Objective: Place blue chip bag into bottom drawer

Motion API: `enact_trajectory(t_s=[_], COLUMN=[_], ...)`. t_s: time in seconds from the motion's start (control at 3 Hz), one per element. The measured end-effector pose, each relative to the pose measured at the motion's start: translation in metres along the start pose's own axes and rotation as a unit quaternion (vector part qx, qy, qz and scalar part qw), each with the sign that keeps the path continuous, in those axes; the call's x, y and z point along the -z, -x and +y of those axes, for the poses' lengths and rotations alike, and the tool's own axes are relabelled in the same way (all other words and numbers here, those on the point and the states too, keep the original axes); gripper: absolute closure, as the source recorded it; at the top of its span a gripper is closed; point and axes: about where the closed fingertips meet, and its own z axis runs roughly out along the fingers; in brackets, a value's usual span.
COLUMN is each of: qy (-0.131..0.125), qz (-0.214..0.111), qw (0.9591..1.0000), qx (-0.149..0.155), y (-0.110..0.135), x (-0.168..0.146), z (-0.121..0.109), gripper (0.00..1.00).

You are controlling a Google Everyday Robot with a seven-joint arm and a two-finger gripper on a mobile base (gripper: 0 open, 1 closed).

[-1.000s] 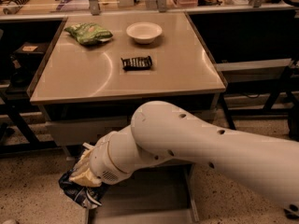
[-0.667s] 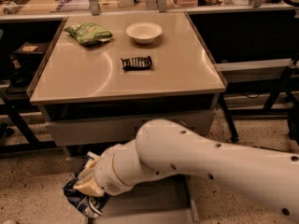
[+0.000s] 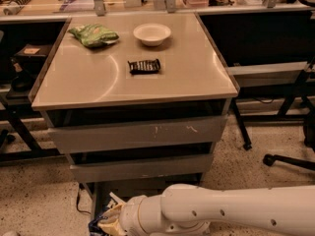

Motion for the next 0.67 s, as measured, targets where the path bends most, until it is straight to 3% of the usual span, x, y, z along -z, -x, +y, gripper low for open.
enact_trajectory(t_s=[0.33,0.67], qy=[-0.004,-0.004], qz=[-0.013,-0.013], qw=[0.9997,0.9997], qx=[-0.021,-0.021], y=[-0.0037,-0.0036], x=[-0.0090,-0.0090], z=[-0.0071,-0.0071], gripper=[1.00,1.00])
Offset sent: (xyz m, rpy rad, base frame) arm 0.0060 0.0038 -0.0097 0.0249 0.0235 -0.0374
